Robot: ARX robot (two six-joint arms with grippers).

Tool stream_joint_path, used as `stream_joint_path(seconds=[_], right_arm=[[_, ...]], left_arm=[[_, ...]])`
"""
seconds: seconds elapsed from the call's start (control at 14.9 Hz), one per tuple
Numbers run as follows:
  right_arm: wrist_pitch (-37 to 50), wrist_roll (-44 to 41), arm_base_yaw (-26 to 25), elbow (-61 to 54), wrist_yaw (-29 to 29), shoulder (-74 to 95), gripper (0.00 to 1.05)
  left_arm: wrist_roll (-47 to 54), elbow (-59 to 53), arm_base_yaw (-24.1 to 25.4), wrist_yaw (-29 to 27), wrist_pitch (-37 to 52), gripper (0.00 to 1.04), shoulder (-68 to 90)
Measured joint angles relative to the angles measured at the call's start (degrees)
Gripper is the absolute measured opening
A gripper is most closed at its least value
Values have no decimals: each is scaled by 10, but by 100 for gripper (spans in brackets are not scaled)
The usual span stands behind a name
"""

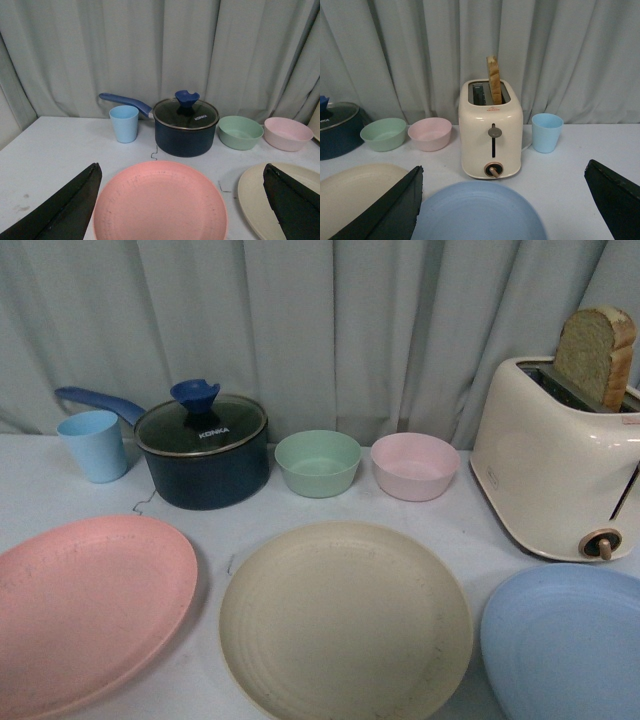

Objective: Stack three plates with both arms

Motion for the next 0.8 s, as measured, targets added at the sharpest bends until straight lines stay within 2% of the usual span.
stream_joint_path(seconds=[0.8], right_arm=[[0,0,0,0,0,0,98]], left_arm=[[0,0,0,0,0,98,0]])
